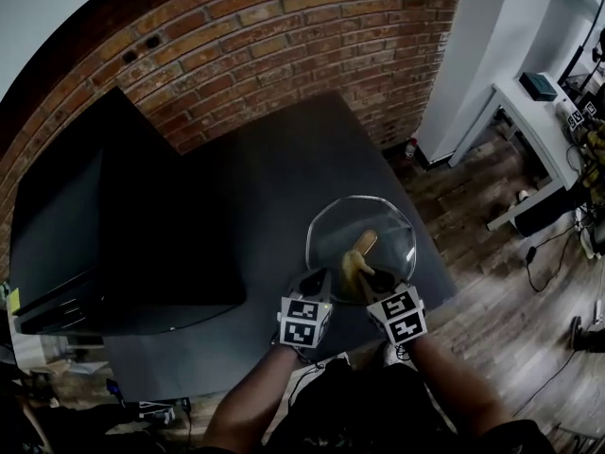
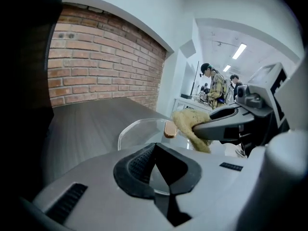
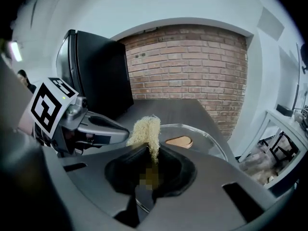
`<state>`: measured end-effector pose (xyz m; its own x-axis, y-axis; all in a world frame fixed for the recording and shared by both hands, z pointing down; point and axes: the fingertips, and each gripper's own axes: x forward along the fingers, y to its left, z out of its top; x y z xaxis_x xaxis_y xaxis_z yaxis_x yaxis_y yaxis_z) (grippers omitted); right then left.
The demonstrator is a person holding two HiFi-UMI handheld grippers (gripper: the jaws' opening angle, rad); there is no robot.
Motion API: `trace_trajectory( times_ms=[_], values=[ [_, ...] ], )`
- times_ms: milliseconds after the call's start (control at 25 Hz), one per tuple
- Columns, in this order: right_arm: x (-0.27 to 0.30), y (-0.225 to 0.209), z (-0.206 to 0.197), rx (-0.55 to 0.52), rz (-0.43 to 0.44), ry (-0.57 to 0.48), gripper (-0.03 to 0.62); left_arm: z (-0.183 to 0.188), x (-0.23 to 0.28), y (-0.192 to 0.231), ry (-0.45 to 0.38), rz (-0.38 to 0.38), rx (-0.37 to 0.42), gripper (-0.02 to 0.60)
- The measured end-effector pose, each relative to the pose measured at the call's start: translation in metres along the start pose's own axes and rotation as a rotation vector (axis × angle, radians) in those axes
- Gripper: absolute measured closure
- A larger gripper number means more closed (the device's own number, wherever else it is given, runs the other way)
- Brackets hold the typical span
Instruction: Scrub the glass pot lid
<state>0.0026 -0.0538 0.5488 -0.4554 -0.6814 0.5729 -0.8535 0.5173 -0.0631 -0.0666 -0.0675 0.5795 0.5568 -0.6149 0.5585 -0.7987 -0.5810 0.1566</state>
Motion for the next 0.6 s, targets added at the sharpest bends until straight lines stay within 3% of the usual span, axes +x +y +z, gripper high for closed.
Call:
trace_trajectory(
  times_ms=[440, 600],
  values=[
    [-0.093, -0.041, 0.052, 0.001, 0.039, -0.227, 0.546, 0.079, -0.065, -0.058, -0.271, 0.144, 0.038, 0.548],
    [-0.129, -0.048, 0.058, 0.0, 0.058, -0.282, 0.546, 0.097, -0.089, -0.087, -0.333, 0.186, 0.069, 0.548]
  ],
)
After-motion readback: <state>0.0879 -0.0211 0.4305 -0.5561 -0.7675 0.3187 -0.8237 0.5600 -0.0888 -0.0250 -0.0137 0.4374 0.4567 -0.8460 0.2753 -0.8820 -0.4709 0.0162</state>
